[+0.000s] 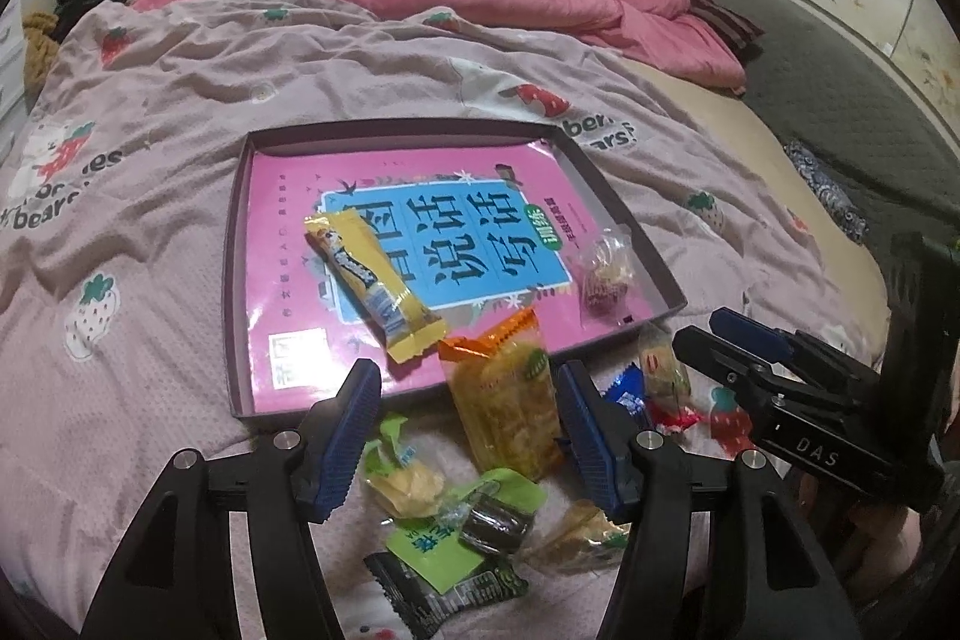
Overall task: Organize snacks
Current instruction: 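Withdraw both open grippers from the tray back to the snack pile, then grasp the orange-topped bread bag with the left gripper while the right grasps the wrapped cake pack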
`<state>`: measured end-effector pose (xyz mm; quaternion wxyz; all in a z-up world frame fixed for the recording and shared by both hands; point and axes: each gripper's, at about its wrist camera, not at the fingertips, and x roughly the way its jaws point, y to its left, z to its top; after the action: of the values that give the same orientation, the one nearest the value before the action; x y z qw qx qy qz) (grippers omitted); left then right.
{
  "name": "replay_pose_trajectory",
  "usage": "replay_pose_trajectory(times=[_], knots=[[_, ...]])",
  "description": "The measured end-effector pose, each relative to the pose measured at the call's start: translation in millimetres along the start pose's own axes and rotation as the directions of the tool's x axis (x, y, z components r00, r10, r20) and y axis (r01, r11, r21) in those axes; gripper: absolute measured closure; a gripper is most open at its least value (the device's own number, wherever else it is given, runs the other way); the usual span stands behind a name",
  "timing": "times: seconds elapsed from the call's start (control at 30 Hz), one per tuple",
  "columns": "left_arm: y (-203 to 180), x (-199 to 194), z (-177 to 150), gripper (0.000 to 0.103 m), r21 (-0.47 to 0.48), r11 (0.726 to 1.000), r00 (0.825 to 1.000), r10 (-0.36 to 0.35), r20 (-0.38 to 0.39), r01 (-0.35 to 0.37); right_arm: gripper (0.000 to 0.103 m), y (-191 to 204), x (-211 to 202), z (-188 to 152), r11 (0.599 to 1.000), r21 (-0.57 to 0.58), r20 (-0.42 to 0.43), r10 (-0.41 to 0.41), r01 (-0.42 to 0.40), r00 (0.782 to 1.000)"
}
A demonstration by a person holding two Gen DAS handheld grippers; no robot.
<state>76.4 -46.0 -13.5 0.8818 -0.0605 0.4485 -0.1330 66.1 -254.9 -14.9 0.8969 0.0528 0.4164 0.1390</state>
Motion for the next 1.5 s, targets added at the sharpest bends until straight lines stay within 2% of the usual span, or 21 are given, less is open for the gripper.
replay_pose_trajectory(times=[0.3, 0.7, 0.97, 1.23, 1.37, 1.43, 1.5], knots=[[-5.9, 6.7, -6.4, 0.04, 0.031, 0.999, 1.0, 0.01, -0.02, -0.01, 0.049, -5.6, 2.7, -6.6, 0.999, 0.031, -0.038, -0.014, 0.015, 0.999], [-7.7, 17.0, -9.9, 0.039, 0.038, 0.999, 0.999, 0.006, -0.048, -0.004, 0.049, -15.0, 18.7, -11.2, 0.996, 0.094, -0.103, 0.012, -0.002, 0.995], [-5.7, 28.1, -12.1, 0.039, 0.016, 1.0, 0.997, -0.007, -0.072, 0.009, 0.049, -19.0, 32.8, -13.5, 0.989, 0.144, -0.126, 0.048, -0.03, 0.991], [-4.4, 45.8, -12.3, 0.039, -0.008, 1.0, 0.994, -0.019, -0.105, 0.018, 0.049, -30.6, 51.2, -16.8, 0.967, 0.234, -0.136, 0.131, -0.097, 0.982], [-3.0, 54.1, -12.2, 0.039, -0.031, 0.999, 0.991, -0.036, -0.126, 0.032, 0.051, -30.2, 53.3, -16.4, 0.971, 0.213, -0.115, 0.136, -0.109, 0.984], [-3.9, 58.9, -13.3, 0.039, -0.039, 0.999, 0.99, -0.04, -0.138, 0.035, 0.059, -26.0, 53.4, -15.1, 0.978, 0.178, -0.109, 0.129, -0.108, 0.986], [-4.6, 61.8, -13.4, 0.039, -0.051, 0.998, 0.988, -0.052, -0.143, 0.045, 0.059, -20.3, 53.7, -15.0, 0.988, 0.129, -0.114, 0.103, -0.088, 0.988]])
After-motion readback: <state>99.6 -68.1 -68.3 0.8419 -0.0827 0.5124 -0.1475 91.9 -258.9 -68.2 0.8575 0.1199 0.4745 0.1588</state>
